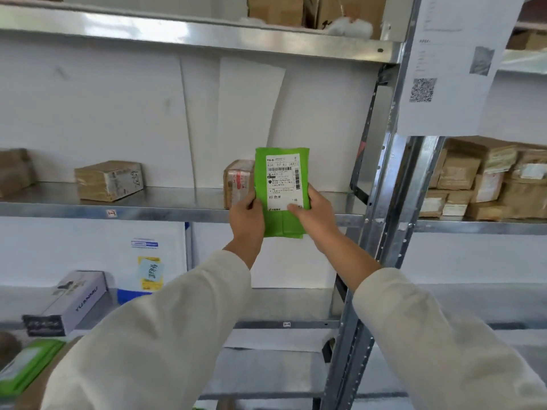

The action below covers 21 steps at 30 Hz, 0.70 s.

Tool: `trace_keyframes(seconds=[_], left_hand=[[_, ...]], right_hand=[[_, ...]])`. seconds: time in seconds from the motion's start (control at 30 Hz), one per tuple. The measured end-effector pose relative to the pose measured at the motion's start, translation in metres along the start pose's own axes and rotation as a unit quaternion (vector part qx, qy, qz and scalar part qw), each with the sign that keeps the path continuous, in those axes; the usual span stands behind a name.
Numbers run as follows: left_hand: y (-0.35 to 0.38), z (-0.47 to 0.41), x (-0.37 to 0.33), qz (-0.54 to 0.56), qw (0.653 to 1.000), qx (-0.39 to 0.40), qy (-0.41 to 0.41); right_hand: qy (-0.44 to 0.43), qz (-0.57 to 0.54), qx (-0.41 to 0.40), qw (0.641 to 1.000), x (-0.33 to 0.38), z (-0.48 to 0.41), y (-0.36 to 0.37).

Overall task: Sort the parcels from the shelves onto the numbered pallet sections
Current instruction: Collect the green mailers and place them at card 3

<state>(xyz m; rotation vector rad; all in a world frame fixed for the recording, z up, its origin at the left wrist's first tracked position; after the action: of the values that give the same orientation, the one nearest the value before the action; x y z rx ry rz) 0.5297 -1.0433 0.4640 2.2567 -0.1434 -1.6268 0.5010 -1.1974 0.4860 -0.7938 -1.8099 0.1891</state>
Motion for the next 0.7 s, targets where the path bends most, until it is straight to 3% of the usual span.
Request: trace_keyframes(seconds=[0.17,0.7], left_hand=[[-0.102,0.029,-0.028,-0.016,0.999,-0.034,0.032],[-0.459,0.185,-0.083,-0.068,0.956,-0.284,0.036]], right_hand=[[-0.025,-0.048,0.055,0.997,0.038,0.056,0.065],[-0.078,-0.073,0.263,0.959,0.169,0.283,0.317]])
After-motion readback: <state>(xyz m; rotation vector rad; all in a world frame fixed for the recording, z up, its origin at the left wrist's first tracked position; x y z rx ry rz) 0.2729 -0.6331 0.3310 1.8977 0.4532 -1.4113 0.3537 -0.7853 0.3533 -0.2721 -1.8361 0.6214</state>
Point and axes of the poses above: each hand's wrist, its own z-axis away from the middle knuckle, its own y-axis out of the palm, x = y × z, the point moved 6 cm from there along -z, towards the middle knuckle, and after that the axes turned 15 degrees about z, right-handed, at the moved point
